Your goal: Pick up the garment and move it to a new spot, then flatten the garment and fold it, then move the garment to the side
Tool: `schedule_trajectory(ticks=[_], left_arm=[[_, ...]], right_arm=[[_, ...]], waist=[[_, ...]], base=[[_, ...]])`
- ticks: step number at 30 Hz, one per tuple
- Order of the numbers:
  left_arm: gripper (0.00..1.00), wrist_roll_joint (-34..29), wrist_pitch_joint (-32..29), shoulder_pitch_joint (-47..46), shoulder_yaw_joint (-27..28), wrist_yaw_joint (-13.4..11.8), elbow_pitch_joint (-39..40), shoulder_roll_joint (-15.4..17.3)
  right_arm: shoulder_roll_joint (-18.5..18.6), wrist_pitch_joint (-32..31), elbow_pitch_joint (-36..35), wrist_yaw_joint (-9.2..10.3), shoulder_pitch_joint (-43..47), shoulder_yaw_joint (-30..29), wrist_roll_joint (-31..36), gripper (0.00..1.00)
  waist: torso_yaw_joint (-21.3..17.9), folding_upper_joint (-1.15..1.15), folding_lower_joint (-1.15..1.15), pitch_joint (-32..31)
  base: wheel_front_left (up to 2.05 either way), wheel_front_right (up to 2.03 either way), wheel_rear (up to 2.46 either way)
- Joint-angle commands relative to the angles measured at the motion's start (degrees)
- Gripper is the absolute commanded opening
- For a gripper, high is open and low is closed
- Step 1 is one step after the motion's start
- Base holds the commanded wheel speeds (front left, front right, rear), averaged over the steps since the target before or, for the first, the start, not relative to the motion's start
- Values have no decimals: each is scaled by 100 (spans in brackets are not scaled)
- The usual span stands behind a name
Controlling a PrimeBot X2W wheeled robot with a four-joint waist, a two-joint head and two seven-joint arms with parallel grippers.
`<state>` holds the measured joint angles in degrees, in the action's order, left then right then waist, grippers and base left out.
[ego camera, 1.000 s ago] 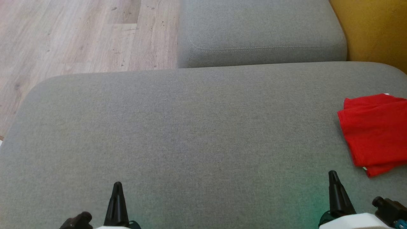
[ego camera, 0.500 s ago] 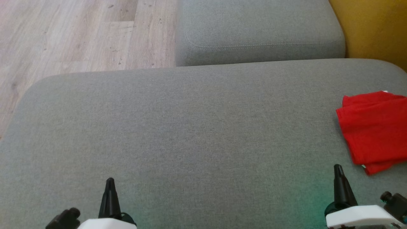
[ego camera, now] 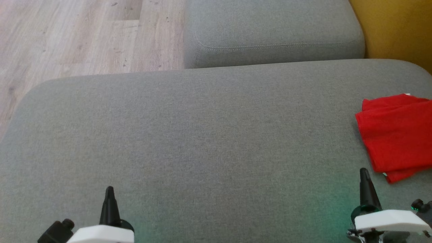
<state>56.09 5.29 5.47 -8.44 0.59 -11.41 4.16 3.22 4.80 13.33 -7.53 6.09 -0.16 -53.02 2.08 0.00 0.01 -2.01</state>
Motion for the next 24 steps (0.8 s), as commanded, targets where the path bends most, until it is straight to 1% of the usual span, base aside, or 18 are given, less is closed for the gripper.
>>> schedule_trajectory(ticks=[1,24], left_arm=[[0,125,-22,-349,187,58,142,72],[0,1708,-419,-687,626,328,-24,72]], right_arm=[[116,-21,-160,2,-309,31,-148,0],[123,-413,-68,3,-692,-155,-1835,0]], waist=[[-3,0,0,3],[-90,0,0,95]], base=[[0,0,0],[0,0,0]])
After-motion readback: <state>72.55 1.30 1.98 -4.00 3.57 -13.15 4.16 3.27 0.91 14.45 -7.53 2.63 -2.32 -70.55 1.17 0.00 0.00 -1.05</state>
